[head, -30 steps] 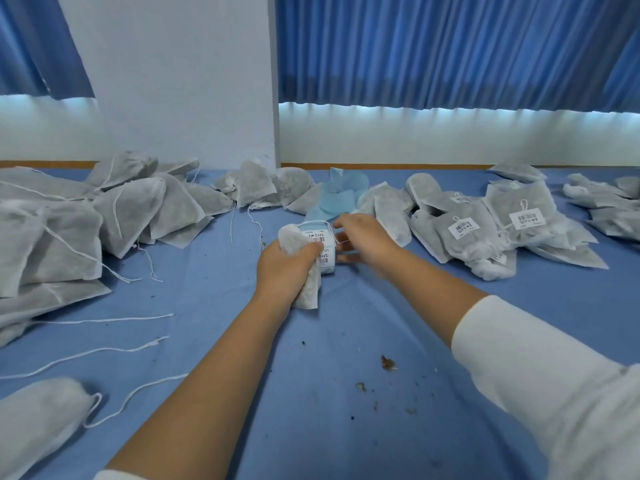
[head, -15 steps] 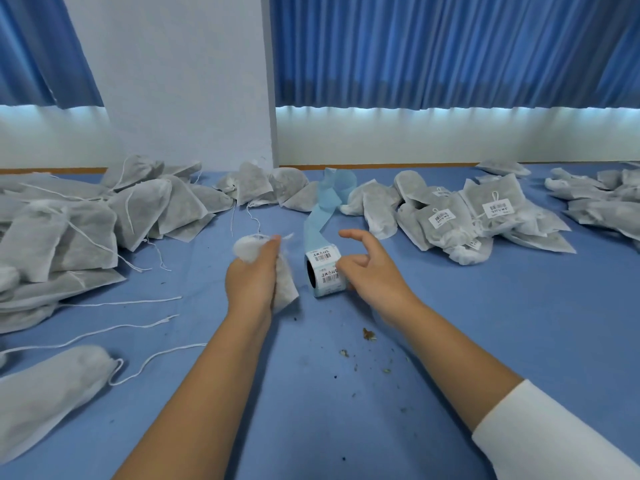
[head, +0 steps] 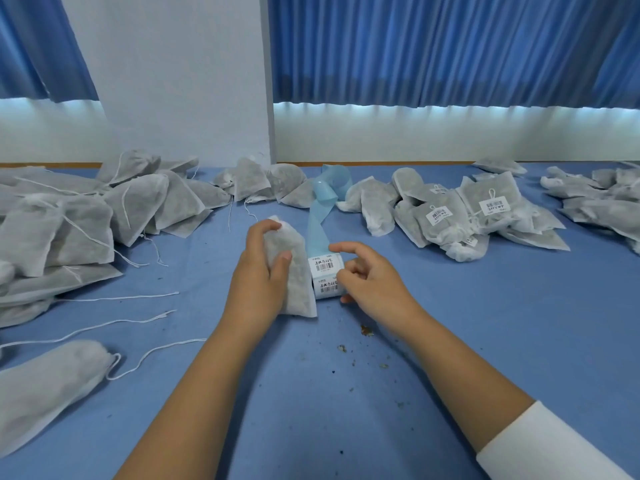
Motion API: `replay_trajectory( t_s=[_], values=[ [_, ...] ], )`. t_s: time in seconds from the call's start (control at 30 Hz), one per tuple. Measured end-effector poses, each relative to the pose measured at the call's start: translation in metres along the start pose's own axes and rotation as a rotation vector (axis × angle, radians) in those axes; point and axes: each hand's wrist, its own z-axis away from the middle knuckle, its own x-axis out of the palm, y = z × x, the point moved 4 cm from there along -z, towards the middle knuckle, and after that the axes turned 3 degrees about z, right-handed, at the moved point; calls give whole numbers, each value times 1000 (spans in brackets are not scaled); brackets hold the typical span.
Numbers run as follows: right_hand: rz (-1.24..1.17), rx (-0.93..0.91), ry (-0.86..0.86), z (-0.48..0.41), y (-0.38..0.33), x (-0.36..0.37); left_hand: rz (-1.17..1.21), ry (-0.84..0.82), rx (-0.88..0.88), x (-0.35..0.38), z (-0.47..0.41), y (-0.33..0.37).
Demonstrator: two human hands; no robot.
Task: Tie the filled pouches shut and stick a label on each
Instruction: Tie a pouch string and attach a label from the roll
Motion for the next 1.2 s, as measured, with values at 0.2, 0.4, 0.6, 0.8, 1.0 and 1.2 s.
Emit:
replay_trajectory(
  t_s=[0.2, 0.4, 0.6, 0.8, 1.0, 1.2],
  values=[
    [-5, 1, -9, 4, 4, -2, -233, -2, 134, -1, 6, 3],
    [-62, -20, -23, 10, 4, -6, -153, -216, 156, 12, 14, -3],
    [22, -61, 60, 10, 1, -8, -140, -193, 192, 15, 12, -9],
    [175, -133, 103, 11, -3, -10, -125, -178, 227, 18, 12, -9],
    [416, -292, 185, 16, -13, -13, -124, -185, 224, 18, 13, -8],
    [627, -368, 233, 19, -20, -12, -142, -201, 221, 19, 12, -8]
  ],
)
